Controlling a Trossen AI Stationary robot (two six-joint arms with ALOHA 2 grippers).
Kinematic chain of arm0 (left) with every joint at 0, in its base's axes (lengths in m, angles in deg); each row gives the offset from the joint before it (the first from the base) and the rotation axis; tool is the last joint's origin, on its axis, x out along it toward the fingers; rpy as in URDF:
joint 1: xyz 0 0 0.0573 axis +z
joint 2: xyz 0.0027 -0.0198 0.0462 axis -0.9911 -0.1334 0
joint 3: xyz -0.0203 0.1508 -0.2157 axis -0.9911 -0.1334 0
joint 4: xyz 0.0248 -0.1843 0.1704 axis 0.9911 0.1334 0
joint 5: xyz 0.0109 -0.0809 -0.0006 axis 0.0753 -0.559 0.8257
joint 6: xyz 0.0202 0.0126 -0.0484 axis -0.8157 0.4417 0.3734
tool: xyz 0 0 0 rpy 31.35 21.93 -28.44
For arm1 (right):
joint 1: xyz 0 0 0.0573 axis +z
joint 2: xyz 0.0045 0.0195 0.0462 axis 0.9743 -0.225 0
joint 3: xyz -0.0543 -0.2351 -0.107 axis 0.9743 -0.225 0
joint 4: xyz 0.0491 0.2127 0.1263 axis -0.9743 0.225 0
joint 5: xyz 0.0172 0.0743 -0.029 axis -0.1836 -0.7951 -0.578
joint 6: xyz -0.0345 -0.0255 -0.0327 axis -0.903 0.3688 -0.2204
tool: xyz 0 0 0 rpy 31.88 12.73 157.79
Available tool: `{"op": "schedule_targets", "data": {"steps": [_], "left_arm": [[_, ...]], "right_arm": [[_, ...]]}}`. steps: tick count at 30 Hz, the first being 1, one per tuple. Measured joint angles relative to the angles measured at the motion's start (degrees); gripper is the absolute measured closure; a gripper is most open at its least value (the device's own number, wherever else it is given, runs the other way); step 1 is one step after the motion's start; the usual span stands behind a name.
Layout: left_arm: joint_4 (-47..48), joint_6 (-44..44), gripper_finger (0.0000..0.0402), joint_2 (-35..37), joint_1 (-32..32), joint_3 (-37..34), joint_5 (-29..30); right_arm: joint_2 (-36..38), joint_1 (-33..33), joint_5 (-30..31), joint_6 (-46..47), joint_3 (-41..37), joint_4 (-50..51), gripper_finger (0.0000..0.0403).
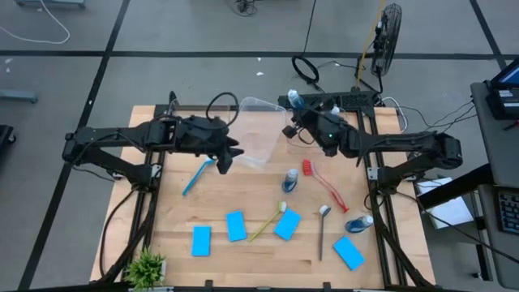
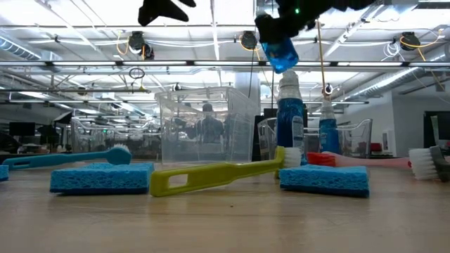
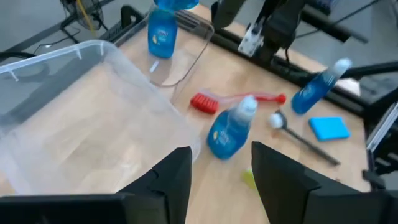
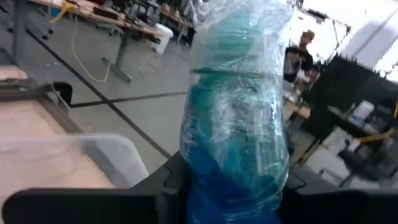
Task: Pick & Place Kitchen Sink Supplies
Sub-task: Put the blue soap dispenser into the right transparent bin
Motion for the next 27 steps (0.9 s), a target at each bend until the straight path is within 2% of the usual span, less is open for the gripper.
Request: {"op": "schedule_targets", "data": {"steps": [8, 12, 20, 27], "left_arm": [[3.9, -4.9, 0.0234, 0.0, -0.1, 0.0, 0.0], [3.9, -8.8, 0.0222, 0.0, -0.1, 0.0, 0.1], [-3.6, -11.7, 0.0201, 1.4, 0.5, -5.5, -0.1], [-15.0, -11.5, 0.0194, 9.2, 1.1, -16.0, -0.5]], "right_arm": [[0.0, -2.6, 0.2, 9.6, -5.9, -0.2, 0.0295], [0.0, -3.8, 0.4, 12.9, -9.7, -4.8, 0.0291], [0.0, -6.0, 0.6, 15.0, -17.8, -16.2, 0.0291], [0.0, -8.1, 0.5, 20.8, -22.4, -17.8, 0.0291]]}}
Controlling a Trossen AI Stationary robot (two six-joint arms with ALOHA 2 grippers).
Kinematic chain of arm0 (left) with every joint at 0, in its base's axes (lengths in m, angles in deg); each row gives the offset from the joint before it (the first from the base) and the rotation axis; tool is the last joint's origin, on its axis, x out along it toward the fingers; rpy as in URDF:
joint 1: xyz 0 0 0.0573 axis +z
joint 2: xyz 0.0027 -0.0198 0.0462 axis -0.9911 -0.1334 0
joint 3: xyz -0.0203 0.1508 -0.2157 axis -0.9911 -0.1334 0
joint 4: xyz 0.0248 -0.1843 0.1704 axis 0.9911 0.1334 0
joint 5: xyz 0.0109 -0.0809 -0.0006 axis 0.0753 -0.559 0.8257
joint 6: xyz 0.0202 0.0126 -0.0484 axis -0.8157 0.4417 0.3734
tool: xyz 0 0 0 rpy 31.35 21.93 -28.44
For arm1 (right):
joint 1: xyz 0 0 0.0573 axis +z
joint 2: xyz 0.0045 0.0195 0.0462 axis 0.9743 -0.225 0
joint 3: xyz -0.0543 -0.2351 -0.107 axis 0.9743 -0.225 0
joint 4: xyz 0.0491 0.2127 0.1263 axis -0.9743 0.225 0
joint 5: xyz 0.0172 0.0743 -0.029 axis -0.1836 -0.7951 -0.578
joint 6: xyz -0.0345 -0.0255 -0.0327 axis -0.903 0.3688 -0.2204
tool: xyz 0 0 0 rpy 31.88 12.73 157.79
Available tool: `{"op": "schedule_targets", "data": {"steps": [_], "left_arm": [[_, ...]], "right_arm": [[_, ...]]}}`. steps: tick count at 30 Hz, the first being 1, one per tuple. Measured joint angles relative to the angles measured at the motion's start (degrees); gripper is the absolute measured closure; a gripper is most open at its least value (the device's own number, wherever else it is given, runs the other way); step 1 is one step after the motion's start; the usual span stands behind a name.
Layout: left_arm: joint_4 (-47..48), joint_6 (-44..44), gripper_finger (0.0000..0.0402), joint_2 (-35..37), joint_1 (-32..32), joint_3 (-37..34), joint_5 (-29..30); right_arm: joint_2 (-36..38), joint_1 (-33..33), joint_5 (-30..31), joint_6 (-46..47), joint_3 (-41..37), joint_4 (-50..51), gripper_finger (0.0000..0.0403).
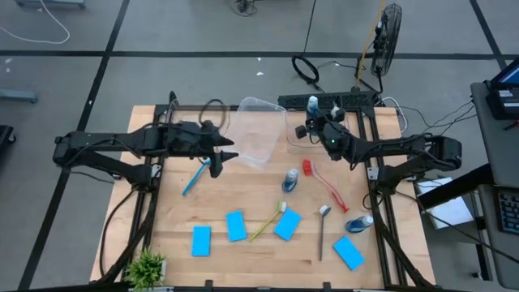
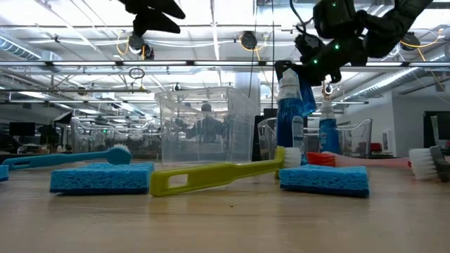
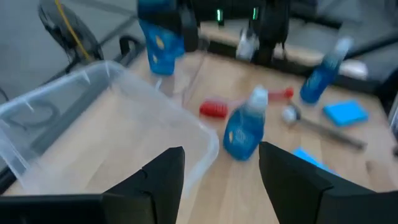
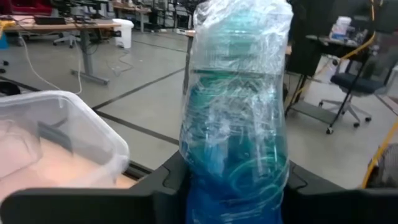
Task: Pick & Place Kitchen Sink Supplies
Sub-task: Put the blue soap dispenser into the right transparent bin
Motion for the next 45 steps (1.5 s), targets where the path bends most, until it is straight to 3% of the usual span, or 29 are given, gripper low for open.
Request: {"op": "schedule_targets", "data": {"steps": [8, 14, 27, 33, 45], "left_arm": [[-6.8, 3.0, 0.0212, 10.9, 0.5, -11.6, 0.0], [-7.1, 5.0, 0.0225, 13.5, 0.7, -15.3, 0.0], [-7.2, 4.6, 0.0245, 13.4, 0.8, -15.9, 0.0], [-7.0, 4.8, 0.0233, 13.4, 0.8, -15.9, 0.0], [-6.9, 4.9, 0.0203, 13.4, 0.8, -15.9, 0.0]], "right_arm": [[0.0, -1.7, -0.2, 2.0, -2.9, -1.4, 0.0287], [-0.4, -2.6, -0.3, 4.0, -3.5, -1.4, 0.0286], [-8.3, -3.0, -0.4, 6.4, -3.6, -8.1, 0.0285], [-11.7, -4.3, -0.2, 5.3, -3.6, -9.8, 0.0285], [-11.8, -7.5, -0.4, 5.2, -3.6, -8.9, 0.0284]]}}
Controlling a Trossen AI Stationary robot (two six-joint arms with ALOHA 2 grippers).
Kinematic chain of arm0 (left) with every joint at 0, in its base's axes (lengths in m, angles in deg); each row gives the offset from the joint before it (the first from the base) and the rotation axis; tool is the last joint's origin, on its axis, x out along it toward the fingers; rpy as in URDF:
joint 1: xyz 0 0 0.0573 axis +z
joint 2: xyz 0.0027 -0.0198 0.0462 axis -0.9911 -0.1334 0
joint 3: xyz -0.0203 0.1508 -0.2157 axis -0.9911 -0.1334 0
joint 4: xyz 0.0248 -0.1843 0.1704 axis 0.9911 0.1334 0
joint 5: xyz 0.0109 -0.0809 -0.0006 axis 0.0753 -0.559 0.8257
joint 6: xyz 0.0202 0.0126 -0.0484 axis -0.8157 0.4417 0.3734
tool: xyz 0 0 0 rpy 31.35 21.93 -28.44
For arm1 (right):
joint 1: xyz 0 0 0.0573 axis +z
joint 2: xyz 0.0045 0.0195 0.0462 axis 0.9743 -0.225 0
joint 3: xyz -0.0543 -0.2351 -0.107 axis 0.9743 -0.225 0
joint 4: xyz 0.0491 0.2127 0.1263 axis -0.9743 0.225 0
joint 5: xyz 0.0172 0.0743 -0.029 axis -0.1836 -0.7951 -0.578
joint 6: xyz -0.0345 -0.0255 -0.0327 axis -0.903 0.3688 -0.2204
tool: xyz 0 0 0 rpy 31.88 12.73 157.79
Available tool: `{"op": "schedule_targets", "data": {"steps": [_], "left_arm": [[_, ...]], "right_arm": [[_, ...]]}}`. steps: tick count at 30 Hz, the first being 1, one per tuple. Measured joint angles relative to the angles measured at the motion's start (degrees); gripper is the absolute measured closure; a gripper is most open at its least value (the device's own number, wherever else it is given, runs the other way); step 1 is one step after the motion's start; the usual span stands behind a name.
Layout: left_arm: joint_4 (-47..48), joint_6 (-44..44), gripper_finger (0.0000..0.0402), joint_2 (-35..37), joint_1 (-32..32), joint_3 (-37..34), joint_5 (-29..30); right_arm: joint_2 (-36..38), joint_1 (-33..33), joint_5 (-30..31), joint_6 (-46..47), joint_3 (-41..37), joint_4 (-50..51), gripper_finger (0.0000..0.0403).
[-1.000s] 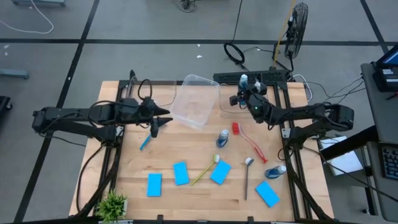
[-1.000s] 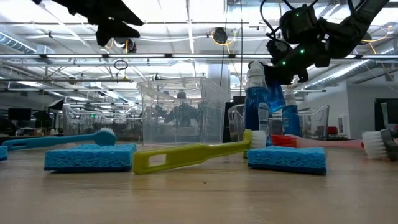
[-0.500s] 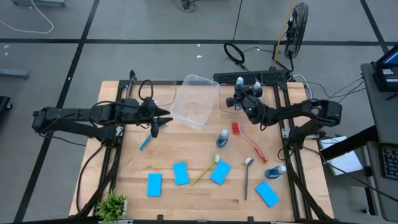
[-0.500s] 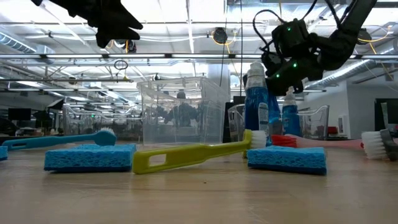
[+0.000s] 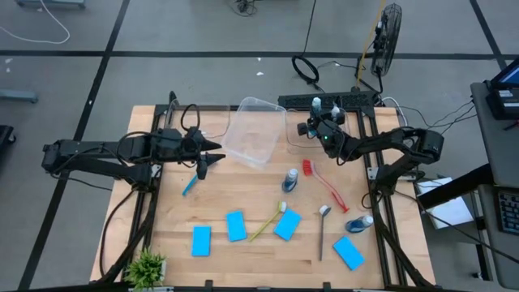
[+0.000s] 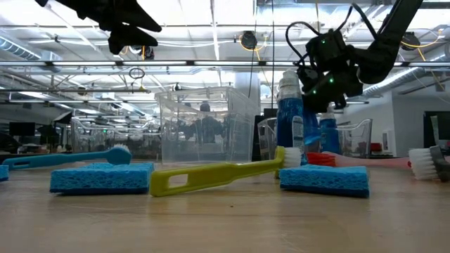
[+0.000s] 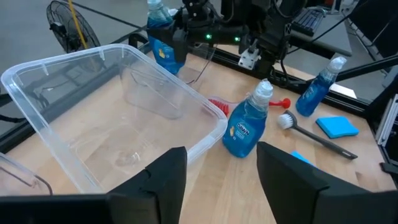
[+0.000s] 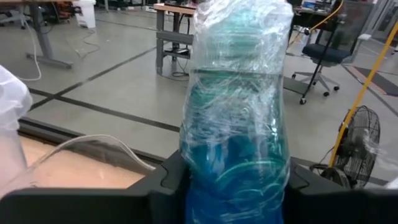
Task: Pick & Place Kitchen Sink Supplies
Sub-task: Put the blue soap dispenser into the right transparent bin
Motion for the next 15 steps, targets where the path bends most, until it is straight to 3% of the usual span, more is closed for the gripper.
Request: {"op": "schedule_targets", "data": {"steps": [15], "left_arm": [[0.0, -0.1, 0.022, 0.0, 0.0, 0.0, 0.5]], "right_arm": [[0.0, -1.1, 0.0, 1.4, 0.0, 3.0, 0.0284]]}}
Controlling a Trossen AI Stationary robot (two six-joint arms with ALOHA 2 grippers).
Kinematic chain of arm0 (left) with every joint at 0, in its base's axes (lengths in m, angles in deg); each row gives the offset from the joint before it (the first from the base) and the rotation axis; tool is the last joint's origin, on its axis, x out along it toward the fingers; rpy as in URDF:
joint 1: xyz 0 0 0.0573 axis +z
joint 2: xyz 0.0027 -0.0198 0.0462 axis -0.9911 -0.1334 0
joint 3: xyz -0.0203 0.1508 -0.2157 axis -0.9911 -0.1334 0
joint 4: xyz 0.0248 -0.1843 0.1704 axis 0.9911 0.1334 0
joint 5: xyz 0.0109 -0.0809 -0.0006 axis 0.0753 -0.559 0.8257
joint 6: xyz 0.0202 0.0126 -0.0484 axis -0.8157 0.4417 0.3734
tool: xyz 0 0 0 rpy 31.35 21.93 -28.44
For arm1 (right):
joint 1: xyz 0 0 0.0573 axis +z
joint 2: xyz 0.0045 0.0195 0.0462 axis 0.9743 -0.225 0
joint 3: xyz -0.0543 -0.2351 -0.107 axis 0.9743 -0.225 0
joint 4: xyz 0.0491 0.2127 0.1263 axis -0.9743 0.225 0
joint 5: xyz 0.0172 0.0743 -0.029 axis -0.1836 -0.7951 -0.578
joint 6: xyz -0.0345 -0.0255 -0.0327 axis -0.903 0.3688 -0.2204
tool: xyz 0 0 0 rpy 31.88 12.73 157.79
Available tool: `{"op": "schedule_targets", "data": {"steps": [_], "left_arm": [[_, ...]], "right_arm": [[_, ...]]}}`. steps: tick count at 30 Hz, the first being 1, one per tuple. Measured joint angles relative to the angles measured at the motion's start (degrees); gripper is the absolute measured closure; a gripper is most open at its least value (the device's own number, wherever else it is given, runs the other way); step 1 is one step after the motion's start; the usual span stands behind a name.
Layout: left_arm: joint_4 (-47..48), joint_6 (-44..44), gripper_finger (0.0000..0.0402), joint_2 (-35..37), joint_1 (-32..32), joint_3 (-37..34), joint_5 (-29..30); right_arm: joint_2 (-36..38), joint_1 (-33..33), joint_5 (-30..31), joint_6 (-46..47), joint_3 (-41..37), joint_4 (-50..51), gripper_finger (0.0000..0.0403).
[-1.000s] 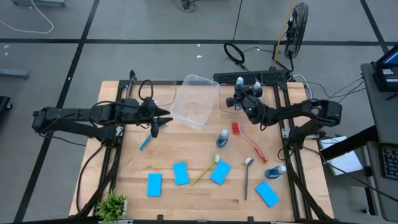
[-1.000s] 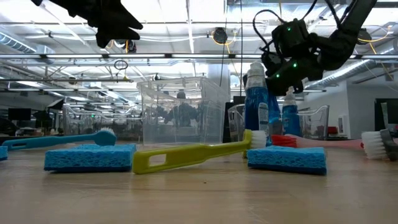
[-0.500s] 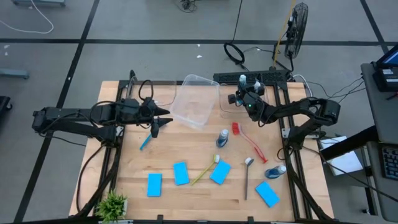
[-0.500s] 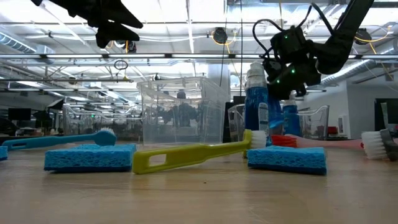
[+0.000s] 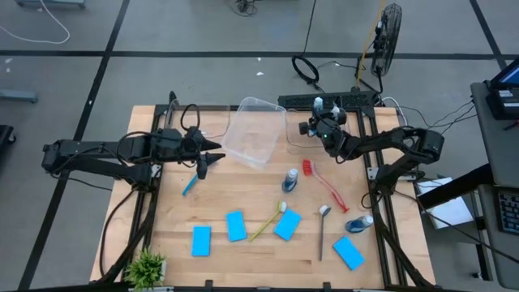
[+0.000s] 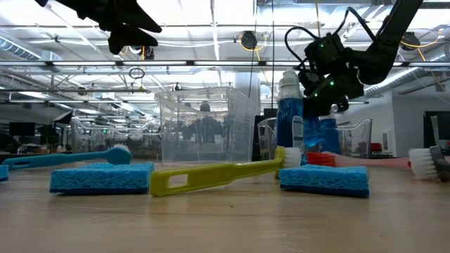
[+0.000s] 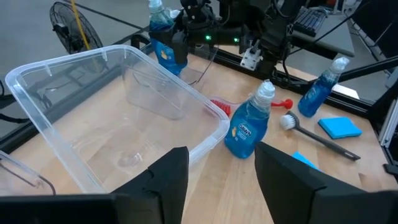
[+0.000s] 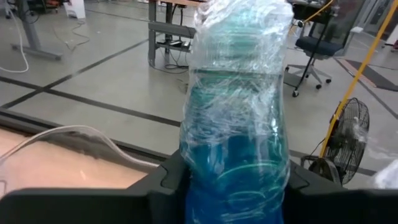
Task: Pick & Place Kitchen Sink Supplies
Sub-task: Put the blue soap dispenser into the right transparent bin
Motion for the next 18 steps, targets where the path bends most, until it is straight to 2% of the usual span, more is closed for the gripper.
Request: {"op": "schedule_targets", "data": {"steps": [8, 11, 18], "left_arm": [[0.0, -0.1, 0.0237, 0.0, 0.0, 0.0, 0.0], [0.0, -0.3, 0.0242, 0.0, 0.0, 0.0, 0.0], [0.0, -0.1, 0.0237, 0.0, 0.0, 0.0, -0.5]], "right_arm": [[0.0, 0.0, -1.3, -0.9, 0.0, 0.0, 0.0282], [0.0, 0.0, -3.0, -1.0, 0.0, 0.0, 0.0272], [0.0, -0.1, -2.9, -1.3, 0.0, 0.1, 0.0243]]}}
